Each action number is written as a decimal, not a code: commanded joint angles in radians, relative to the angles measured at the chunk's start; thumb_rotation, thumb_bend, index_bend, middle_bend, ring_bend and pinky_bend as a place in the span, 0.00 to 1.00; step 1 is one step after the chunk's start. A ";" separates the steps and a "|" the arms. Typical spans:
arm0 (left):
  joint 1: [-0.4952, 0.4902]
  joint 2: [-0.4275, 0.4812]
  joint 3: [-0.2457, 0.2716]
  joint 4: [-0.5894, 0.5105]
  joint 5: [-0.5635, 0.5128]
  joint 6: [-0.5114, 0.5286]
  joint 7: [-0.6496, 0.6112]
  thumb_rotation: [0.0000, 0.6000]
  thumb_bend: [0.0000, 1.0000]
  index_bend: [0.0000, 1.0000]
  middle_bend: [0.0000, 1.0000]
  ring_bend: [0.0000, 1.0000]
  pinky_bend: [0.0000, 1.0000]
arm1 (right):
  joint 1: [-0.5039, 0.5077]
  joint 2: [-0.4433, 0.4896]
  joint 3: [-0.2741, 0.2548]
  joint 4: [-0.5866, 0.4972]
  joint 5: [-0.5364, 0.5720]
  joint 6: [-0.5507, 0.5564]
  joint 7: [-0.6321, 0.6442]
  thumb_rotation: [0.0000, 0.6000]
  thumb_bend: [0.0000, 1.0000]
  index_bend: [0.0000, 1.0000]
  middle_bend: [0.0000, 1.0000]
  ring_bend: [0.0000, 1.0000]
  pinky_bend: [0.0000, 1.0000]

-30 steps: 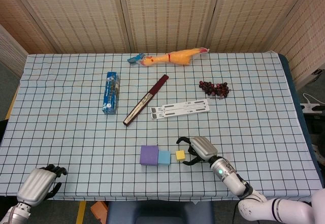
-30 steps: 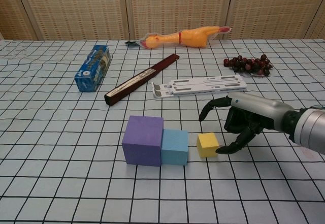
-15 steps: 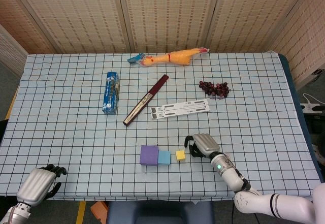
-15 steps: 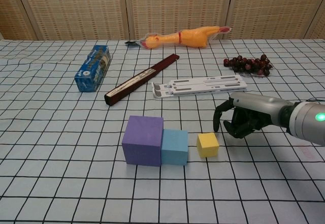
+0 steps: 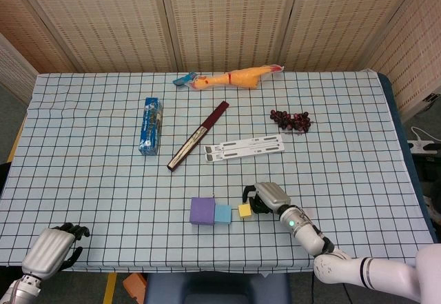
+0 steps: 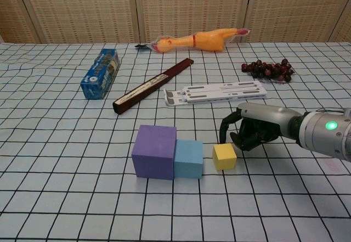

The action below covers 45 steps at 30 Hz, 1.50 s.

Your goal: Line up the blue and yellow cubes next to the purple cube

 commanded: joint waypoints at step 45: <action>0.000 0.001 0.000 -0.001 0.005 0.003 -0.001 1.00 0.44 0.41 0.46 0.37 0.61 | -0.051 -0.065 -0.066 0.045 -0.156 0.153 -0.025 1.00 0.73 0.51 1.00 0.93 1.00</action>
